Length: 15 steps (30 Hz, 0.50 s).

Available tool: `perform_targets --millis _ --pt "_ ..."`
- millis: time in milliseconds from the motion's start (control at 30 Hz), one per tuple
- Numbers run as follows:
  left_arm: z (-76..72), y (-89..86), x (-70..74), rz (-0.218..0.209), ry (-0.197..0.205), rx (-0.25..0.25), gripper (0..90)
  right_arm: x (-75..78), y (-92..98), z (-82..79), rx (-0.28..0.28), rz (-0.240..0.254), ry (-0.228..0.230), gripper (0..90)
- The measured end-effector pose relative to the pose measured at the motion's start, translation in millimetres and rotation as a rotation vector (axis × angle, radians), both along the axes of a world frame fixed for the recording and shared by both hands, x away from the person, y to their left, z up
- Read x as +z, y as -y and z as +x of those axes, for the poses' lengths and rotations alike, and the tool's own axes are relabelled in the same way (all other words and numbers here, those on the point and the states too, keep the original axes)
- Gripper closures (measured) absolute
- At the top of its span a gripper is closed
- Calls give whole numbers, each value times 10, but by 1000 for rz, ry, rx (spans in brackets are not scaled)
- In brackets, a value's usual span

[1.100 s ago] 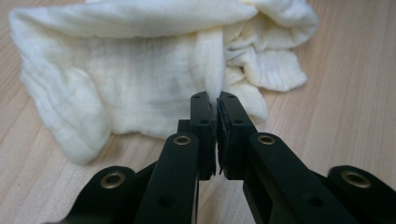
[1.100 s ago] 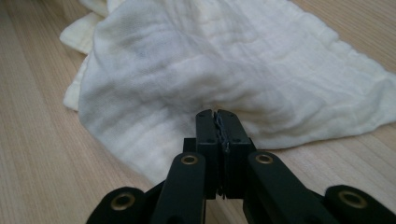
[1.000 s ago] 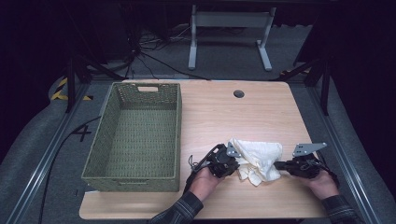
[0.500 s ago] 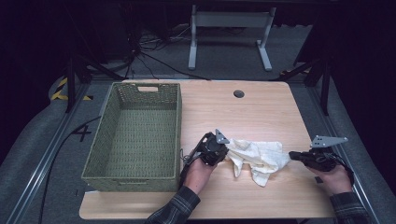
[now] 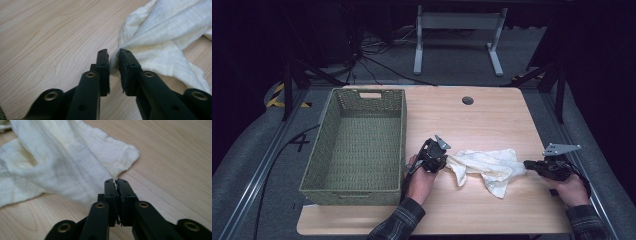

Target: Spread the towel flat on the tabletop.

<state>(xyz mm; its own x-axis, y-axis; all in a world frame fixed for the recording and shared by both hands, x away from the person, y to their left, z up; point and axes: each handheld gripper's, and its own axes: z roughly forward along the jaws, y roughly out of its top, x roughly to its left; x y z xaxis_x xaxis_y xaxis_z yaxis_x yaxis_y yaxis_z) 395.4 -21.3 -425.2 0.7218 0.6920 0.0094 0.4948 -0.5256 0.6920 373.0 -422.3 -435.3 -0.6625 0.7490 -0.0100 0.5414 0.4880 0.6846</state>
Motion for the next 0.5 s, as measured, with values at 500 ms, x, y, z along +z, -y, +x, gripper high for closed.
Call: perform_targets --millis 500 --pt "-391 331 83 -53 -54 -239 713 155 -445 -319 187 115 16 734"
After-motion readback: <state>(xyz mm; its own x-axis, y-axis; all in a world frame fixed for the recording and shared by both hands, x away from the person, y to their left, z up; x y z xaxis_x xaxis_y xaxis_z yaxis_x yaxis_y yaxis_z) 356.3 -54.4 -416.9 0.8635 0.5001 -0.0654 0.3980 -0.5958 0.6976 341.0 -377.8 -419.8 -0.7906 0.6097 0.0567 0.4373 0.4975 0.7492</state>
